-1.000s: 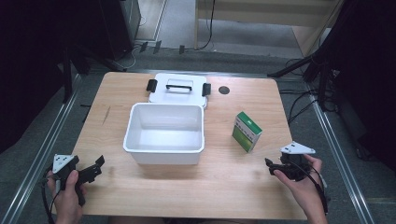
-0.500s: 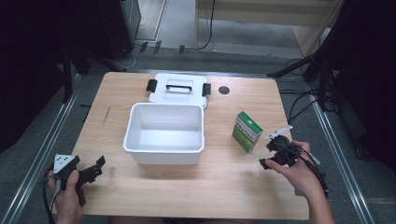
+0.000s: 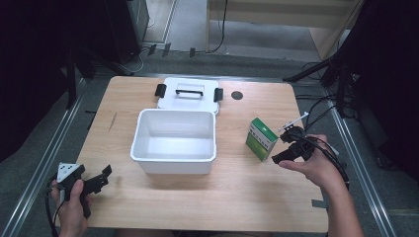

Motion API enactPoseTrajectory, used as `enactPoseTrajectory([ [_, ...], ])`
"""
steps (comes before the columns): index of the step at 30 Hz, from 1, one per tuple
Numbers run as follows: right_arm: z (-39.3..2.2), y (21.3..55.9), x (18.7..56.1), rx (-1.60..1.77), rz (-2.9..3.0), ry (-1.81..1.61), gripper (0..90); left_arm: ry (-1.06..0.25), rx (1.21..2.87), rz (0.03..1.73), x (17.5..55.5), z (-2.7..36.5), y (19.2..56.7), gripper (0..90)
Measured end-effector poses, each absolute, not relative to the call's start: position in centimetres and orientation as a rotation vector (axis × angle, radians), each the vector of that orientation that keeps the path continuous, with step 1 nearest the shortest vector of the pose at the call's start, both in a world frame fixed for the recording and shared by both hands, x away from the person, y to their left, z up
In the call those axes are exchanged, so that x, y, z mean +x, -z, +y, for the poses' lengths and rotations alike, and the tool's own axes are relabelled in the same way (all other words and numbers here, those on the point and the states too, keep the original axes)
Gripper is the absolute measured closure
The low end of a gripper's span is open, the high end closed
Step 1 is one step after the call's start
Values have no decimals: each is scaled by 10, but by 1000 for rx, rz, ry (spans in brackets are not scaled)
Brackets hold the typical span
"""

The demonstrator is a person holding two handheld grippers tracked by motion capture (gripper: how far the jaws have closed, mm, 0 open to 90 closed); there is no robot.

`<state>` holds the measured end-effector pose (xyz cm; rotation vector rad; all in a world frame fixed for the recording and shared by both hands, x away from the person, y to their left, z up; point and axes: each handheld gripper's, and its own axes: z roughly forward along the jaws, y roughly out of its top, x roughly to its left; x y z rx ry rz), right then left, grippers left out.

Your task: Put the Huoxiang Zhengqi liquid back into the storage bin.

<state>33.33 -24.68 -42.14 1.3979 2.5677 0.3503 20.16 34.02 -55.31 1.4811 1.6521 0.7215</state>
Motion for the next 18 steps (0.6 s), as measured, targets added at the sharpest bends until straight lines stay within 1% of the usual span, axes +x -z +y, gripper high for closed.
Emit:
enactPoseTrajectory([
  [18,-215,394,364,1291,2658,-294,243,-723,1485,1657,202,340,553,39],
])
